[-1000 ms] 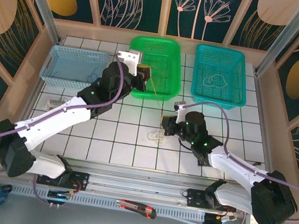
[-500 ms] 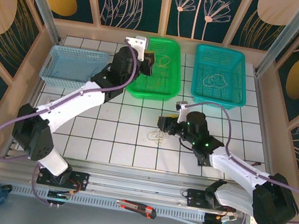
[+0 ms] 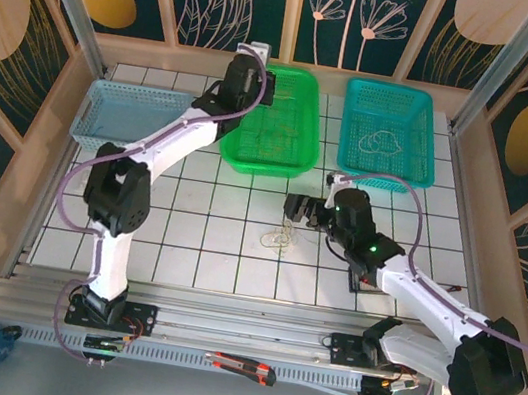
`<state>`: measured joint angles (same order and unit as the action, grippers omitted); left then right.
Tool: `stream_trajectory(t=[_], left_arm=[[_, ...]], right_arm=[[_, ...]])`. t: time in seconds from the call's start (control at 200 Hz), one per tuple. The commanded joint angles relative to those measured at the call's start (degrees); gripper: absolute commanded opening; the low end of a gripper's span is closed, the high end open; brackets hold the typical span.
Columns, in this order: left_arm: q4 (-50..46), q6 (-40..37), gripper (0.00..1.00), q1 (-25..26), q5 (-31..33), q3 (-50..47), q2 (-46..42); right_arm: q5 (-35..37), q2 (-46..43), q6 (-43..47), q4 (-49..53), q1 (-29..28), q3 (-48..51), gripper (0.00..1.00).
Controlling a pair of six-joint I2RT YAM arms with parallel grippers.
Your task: Untangle the cables
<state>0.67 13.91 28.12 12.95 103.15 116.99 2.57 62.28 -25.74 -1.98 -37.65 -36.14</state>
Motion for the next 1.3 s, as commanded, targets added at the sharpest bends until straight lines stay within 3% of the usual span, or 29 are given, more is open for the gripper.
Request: stream_trajectory(t=[0.0,0.025,0.06,0.145,0.21,0.31,0.415,0.555,0.786,1.071,1.296], left_arm=[[-4.41,-2.18,0.00,-1.25,0.76,6.80,4.28],[-5.16,-2.31,0.00,-1.38,0.27,8.26,5.37],[-6.31,-2.40,0.10,-1.56,-0.51,10.44,6.73],[-10.70,-2.34,0.49,-1.66,-0.83,16.77,9.98],[-13.55,-2.22,0.69,-1.66,-0.74,20.83,11.38],[-15.42,-2.00,0.86,-1.65,-1.22,23.47,11.06],[-15.44,-1.88,0.96,-1.62,-2.34,22.20,8.66],[-14.64,-1.31,0.99,-1.58,-5.23,17.38,4.09],[-9.05,1.51,0.99,-1.31,-11.81,-1.03,-7.48],[-0.68,9.19,0.99,-1.14,-19.76,-30.97,-25.27],[6.16,16.66,0.99,-1.16,-23.29,-52.51,-37.95]], right_arm=[[7.99,-0.01,-5.02,5.37,0.48,-3.89,0.99],[8.10,0.40,-5.02,5.84,0.47,-4.30,0.99],[8.07,0.62,-5.13,5.97,0.43,-4.63,0.99],[8.07,0.06,-5.61,4.30,0.38,-4.12,0.99],[8.83,-0.74,-6.17,3.25,0.38,-3.19,0.99],[10.30,-1.61,-6.62,3.28,0.55,-2.37,0.99],[6.78,-1.81,-5.07,2.65,0.91,-1.54,0.99],[0.28,-2.55,-3.41,-0.41,0.89,1.17,0.96],[-9.20,-0.91,-3.24,-3.93,0.82,3.67,0.72],[-11.97,0.29,-3.86,-3.18,-1.11,6.62,0.60],[-11.27,3.24,-6.21,-4.36,-9.45,8.24,0.55]])
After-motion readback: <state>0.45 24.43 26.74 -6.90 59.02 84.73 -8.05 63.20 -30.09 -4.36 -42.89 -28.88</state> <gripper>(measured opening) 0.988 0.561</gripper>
